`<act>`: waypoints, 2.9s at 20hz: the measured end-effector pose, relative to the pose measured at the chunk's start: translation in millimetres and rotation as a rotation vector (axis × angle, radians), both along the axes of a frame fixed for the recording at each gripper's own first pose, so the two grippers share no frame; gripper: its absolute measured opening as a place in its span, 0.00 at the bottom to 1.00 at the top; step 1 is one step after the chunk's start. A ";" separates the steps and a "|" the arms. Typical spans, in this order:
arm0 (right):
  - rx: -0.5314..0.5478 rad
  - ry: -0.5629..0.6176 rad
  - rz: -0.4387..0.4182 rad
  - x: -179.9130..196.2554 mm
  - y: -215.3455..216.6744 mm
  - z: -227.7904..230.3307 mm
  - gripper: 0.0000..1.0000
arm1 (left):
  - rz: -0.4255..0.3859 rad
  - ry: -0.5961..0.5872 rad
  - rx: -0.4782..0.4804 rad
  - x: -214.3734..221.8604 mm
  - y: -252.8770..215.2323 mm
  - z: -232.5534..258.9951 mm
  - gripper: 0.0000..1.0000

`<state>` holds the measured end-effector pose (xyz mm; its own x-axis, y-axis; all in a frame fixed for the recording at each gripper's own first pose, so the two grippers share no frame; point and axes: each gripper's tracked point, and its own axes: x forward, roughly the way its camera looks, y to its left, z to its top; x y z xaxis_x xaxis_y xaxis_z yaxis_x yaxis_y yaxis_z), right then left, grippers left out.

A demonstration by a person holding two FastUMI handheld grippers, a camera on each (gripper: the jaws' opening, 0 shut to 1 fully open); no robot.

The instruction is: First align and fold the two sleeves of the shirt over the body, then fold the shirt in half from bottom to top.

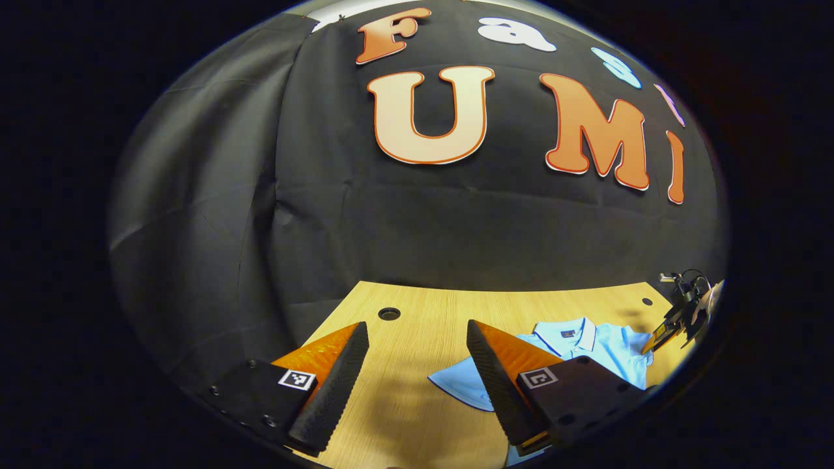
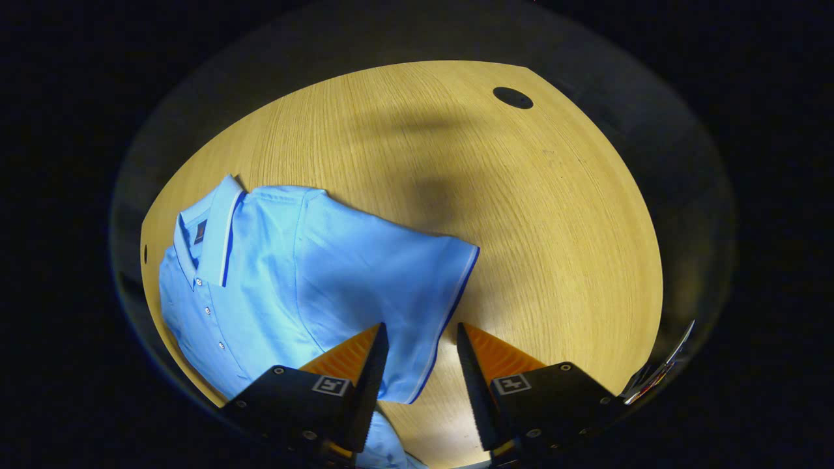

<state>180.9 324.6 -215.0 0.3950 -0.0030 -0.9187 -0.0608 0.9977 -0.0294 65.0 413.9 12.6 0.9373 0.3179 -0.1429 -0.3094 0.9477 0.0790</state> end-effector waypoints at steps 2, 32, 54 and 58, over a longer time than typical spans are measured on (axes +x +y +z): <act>0.005 -0.009 -0.001 1.2 3.4 -1.4 0.43 | 0.002 -0.005 0.002 -1.8 0.0 2.1 0.98; 0.007 -0.217 0.472 -56.2 168.0 96.7 0.03 | 0.090 -0.054 0.000 -72.9 32.5 16.9 0.98; 0.130 -0.189 0.594 -93.8 269.0 74.8 0.90 | 0.109 0.039 -0.044 -53.1 35.2 1.8 0.98; 0.117 -0.274 0.565 -80.1 247.7 94.6 0.99 | 0.075 0.098 -0.144 -25.8 13.7 -6.1 0.97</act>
